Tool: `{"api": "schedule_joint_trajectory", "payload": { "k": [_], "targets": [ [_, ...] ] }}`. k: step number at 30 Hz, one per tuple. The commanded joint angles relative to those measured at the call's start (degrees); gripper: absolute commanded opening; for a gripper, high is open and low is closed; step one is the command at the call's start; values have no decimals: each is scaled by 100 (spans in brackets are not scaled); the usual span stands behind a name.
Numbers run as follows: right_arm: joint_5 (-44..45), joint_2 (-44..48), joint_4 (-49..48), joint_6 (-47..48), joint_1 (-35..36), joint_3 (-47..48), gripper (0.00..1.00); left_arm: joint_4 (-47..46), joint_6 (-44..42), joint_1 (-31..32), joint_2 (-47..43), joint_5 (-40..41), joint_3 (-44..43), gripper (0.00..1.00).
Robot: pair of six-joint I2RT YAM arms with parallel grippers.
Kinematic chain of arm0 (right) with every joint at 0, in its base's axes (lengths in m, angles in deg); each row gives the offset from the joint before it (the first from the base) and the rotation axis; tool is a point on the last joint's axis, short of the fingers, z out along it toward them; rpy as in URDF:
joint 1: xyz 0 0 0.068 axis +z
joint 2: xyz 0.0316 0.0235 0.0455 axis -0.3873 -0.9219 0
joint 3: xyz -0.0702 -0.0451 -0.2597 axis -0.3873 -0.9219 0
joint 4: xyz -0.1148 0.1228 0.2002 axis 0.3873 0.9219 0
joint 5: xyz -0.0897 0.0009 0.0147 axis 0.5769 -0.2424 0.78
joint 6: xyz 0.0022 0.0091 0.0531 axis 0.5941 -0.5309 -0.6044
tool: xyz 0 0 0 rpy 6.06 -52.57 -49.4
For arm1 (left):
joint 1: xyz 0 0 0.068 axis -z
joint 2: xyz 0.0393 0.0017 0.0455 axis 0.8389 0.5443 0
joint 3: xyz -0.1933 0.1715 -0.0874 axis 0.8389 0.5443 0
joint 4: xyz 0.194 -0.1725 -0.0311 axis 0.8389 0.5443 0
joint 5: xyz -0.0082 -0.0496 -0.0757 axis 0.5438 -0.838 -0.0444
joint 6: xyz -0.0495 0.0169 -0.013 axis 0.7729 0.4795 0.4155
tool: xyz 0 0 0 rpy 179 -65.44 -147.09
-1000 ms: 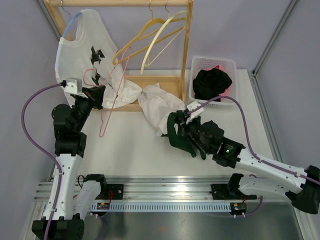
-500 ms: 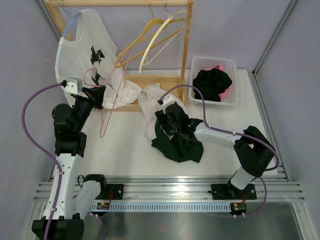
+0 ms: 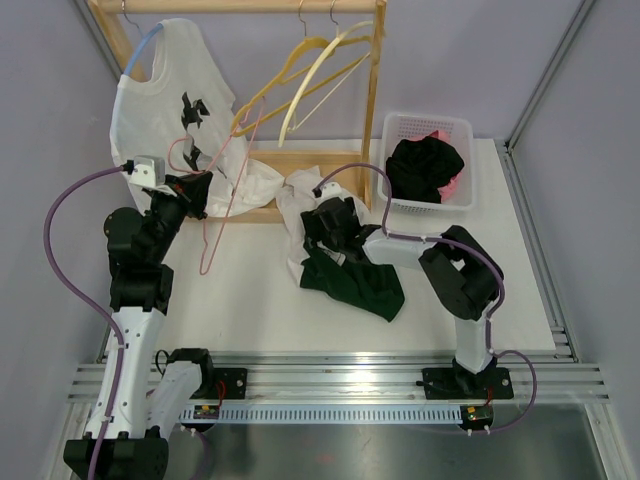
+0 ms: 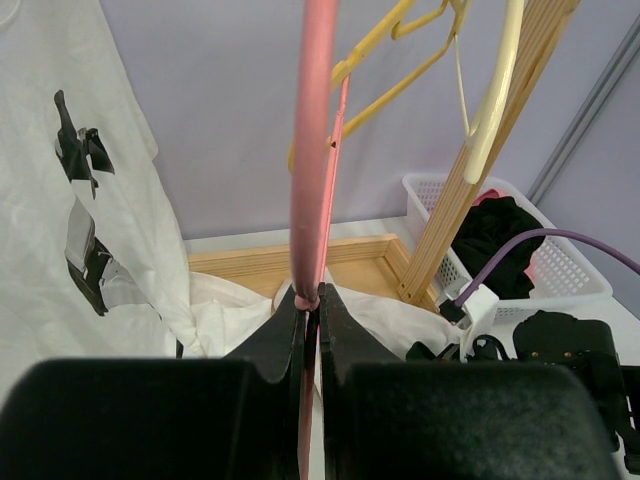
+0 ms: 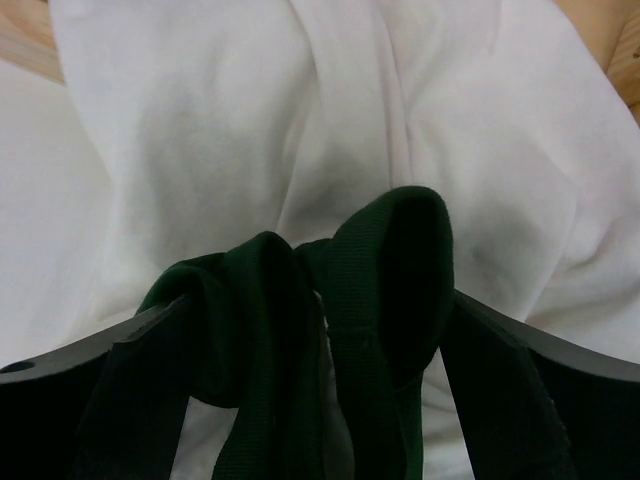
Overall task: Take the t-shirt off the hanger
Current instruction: Place the tshirt into the basket
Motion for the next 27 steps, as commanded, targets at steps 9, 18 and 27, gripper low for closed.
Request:
{"api": "schedule_joint_trajectory", "payload": {
  "k": [9, 18, 27],
  "targets": [
    [268, -1030, 940, -99, -112, 1117, 99, -445, 44, -10, 20, -133, 43, 0],
    [-532, -918, 1188, 148, -120, 759, 66, -463, 52, -10, 38, -203, 69, 0],
    [-673, 1251, -50, 236, -112, -1138, 0, -472, 61, -10, 73, -221, 60, 0]
  ]
}}
